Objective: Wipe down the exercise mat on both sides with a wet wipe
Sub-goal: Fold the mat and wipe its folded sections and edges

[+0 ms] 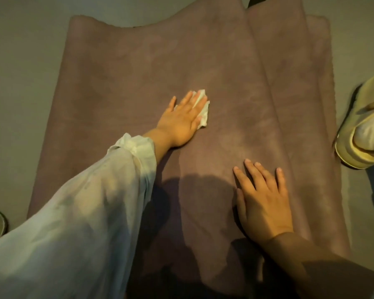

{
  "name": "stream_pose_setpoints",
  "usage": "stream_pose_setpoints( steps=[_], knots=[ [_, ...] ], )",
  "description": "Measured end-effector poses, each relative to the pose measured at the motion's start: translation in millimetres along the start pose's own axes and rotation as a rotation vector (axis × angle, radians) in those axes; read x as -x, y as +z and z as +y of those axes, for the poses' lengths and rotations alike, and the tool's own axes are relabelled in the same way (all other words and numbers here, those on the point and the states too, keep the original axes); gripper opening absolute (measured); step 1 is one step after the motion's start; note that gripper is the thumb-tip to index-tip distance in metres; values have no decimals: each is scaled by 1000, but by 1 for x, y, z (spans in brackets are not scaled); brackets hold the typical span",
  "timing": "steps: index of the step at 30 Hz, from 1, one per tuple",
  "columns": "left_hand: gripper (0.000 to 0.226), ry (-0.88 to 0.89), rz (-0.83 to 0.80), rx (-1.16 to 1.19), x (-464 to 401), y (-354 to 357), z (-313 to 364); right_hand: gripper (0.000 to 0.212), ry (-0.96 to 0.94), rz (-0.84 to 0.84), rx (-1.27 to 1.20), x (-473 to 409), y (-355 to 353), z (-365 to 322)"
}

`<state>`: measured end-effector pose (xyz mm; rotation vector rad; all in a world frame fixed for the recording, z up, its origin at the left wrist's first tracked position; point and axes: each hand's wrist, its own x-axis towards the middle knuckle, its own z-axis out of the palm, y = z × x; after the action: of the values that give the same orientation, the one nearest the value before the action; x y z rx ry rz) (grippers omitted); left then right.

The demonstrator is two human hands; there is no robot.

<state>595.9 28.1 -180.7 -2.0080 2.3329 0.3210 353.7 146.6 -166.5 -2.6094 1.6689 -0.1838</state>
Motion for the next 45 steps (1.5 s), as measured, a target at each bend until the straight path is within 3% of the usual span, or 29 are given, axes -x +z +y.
stream_pose_setpoints(
  steps=[6,11,15,17,21,28,32,35,37,40,42,45],
  knots=[
    [54,-422,-47,135,-28,-15,-48,48,-21,48,-23,0,-1,1],
    [53,-717,-17,123,45,-17,-119,49,-20,55,-14,0,-1,0],
    [54,-802,29,95,109,-3,-127,49,-17,56,-28,-1,0,1],
    [54,-760,26,109,120,5,-100,50,-15,40,-21,-1,-1,0],
    [53,-498,9,161,137,23,-18,50,7,2,-47,0,-5,0],
    [47,-201,7,437,193,38,107,41,-20,-46,-59,3,-5,2],
    [60,94,-138,218,241,44,131,46,-106,-140,-23,8,-8,8],
    [55,314,-207,-4,266,47,139,40,-253,-140,-37,9,-22,19],
    [54,311,-168,-62,264,42,141,37,-263,-65,-66,3,-31,33],
    [53,192,-64,-32,239,36,140,44,-68,-12,-177,-11,-40,59],
    [55,108,-23,-32,213,32,139,44,7,-66,-229,-19,-39,75],
    [57,-20,-2,-7,169,30,128,51,-64,-156,-167,-24,-29,92]
  ],
)
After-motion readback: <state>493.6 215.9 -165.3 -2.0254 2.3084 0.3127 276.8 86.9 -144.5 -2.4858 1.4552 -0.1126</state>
